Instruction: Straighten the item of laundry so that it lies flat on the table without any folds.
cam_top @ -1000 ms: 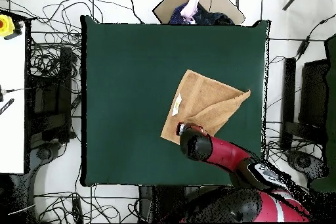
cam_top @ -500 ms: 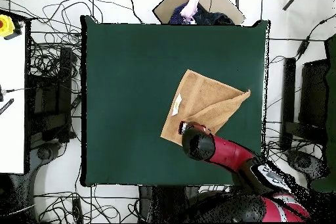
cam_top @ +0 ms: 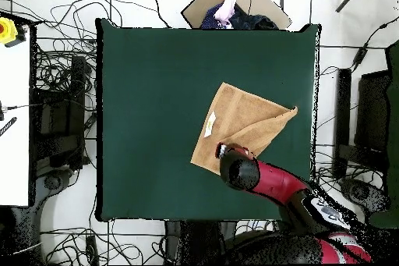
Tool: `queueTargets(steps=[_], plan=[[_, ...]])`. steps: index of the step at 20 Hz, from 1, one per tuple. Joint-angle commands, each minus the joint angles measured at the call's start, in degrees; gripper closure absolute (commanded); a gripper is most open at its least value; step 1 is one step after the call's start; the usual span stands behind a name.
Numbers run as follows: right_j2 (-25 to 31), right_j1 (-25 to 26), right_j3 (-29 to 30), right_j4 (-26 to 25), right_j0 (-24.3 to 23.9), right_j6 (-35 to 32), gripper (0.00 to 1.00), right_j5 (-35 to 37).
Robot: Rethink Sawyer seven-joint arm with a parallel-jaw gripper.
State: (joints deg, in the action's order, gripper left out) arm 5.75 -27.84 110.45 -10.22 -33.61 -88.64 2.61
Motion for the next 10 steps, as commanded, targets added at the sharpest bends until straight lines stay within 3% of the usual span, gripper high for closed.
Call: queueTargets(steps=[1, 10], plan=[[-0.6, 4.2, -5.2, 2.5, 1.2, -10.4, 0.0, -1.1], [-1.5, 5.2, -5.2, 3.7, 2.5, -11.8, 0.0, -1.6]])
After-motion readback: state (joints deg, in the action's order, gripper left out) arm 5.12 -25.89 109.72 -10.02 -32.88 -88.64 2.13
